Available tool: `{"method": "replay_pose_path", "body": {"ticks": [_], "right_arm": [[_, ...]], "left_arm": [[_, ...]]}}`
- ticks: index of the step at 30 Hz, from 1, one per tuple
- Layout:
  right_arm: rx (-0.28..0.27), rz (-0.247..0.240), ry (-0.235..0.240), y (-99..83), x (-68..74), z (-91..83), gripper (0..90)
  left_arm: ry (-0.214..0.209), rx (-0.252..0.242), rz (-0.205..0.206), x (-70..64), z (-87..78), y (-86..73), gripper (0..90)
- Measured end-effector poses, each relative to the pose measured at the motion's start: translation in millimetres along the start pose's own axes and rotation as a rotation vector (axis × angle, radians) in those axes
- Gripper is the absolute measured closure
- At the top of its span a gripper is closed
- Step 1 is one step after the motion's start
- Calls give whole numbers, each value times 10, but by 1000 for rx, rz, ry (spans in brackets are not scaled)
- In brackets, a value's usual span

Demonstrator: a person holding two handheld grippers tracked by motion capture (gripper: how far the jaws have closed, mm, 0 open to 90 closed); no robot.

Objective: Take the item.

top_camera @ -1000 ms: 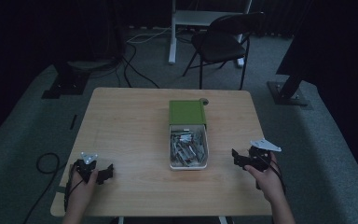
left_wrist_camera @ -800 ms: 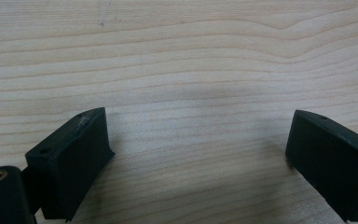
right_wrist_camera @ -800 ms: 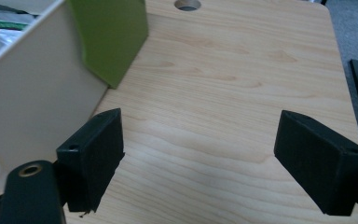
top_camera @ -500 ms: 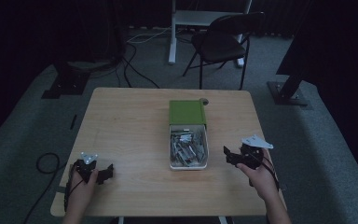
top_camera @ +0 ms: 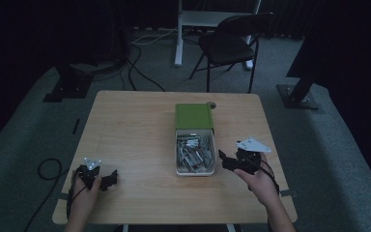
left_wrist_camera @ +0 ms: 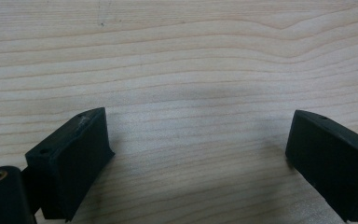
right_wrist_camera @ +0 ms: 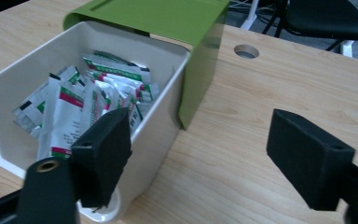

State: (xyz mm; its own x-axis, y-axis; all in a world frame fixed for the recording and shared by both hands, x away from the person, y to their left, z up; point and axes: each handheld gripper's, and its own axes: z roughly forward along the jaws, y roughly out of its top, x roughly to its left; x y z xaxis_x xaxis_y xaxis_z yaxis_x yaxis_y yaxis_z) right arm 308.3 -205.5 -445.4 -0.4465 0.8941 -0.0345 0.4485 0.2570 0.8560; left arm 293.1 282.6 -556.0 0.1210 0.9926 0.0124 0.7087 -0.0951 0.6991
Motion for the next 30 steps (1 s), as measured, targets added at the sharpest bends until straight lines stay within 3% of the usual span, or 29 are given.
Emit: {"method": "replay_pose_path", "body": {"ticks": [16,28,30], "right_arm": [[-2,-83,90,78,342,100,234],[31,-115,160,54,589,239,321],[32,-148,154,45,624,263,355]], "left_arm": [[0,0,0,0,0,0,69],[0,0,0,0,0,0,70],[0,0,0,0,0,0,69]]}}
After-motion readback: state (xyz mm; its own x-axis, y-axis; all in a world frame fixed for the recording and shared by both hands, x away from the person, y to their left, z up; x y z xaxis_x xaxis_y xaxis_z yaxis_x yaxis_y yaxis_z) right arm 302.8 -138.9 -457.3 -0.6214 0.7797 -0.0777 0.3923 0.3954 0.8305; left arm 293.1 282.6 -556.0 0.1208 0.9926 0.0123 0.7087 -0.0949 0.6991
